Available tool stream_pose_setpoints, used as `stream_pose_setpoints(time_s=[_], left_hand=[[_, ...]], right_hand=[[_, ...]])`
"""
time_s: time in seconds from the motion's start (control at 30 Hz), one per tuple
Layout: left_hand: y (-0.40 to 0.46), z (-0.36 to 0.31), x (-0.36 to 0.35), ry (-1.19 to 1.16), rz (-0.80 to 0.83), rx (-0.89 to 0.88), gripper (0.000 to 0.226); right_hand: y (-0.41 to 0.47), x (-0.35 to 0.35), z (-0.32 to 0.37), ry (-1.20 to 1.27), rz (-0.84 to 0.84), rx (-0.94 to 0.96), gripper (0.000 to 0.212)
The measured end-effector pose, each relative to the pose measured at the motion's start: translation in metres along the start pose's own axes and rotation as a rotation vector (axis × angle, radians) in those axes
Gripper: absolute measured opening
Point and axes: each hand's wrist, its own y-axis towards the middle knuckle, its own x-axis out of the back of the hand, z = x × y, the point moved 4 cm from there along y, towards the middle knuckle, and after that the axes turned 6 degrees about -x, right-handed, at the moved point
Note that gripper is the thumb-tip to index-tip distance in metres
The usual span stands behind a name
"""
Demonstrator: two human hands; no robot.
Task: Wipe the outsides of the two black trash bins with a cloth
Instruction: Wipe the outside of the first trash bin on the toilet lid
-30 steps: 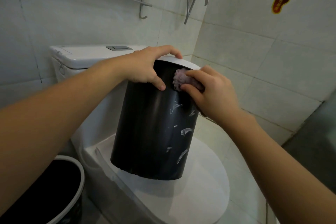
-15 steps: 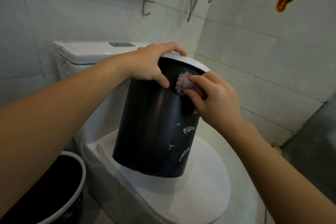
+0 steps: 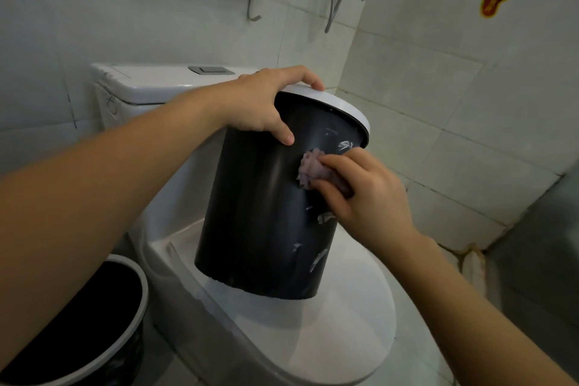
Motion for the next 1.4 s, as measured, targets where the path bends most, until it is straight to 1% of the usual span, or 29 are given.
stream_pose_setpoints(time_s=[0.07,0.23,0.33,0.4,0.47,0.53,0.63,0.83,0.93,1.07,1.13,1.4], left_hand=[[0.0,0.0,0.0,-0.009,-0.002,-0.005,0.08],[-0.001,0.003,0.002,-0.038,-0.004,-0.012,0.08],[-0.001,0.003,0.002,-0.044,-0.003,-0.011,0.08],[-0.001,0.003,0.001,-0.044,-0.011,-0.015,0.08],[0.0,0.003,0.001,-0.051,-0.007,-0.018,0.08],[0.001,0.003,0.001,-0.047,-0.002,-0.017,0.08],[0.001,0.004,0.002,-0.049,-0.004,-0.019,0.08],[-0.002,0.004,0.003,-0.075,0.01,-0.008,0.078],[-0.002,0.003,0.003,-0.072,0.01,-0.018,0.078],[-0.002,0.002,0.002,-0.069,0.004,-0.026,0.079],[-0.002,0.002,0.002,-0.069,0.006,-0.025,0.079],[-0.003,0.002,0.003,-0.073,0.01,-0.008,0.078]], right_hand=[[-0.005,-0.002,0.003,0.022,0.019,0.019,0.034],[-0.046,-0.01,0.019,0.091,0.174,0.207,0.03],[-0.05,-0.009,0.02,0.079,0.182,0.266,0.028],[-0.039,-0.007,0.014,0.043,0.118,0.214,0.029],[-0.025,-0.004,0.006,0.015,0.041,0.096,0.03],[-0.019,-0.003,0.004,0.022,0.026,0.026,0.032],[-0.033,-0.006,0.013,0.06,0.102,0.097,0.031],[-0.083,-0.012,0.038,0.126,0.289,0.285,0.022],[-0.079,-0.011,0.032,0.11,0.255,0.284,0.024],[-0.053,-0.008,0.012,0.077,0.107,0.084,0.03],[-0.051,-0.007,0.011,0.078,0.086,0.05,0.031],[-0.102,-0.015,0.034,0.173,0.285,0.235,0.023]])
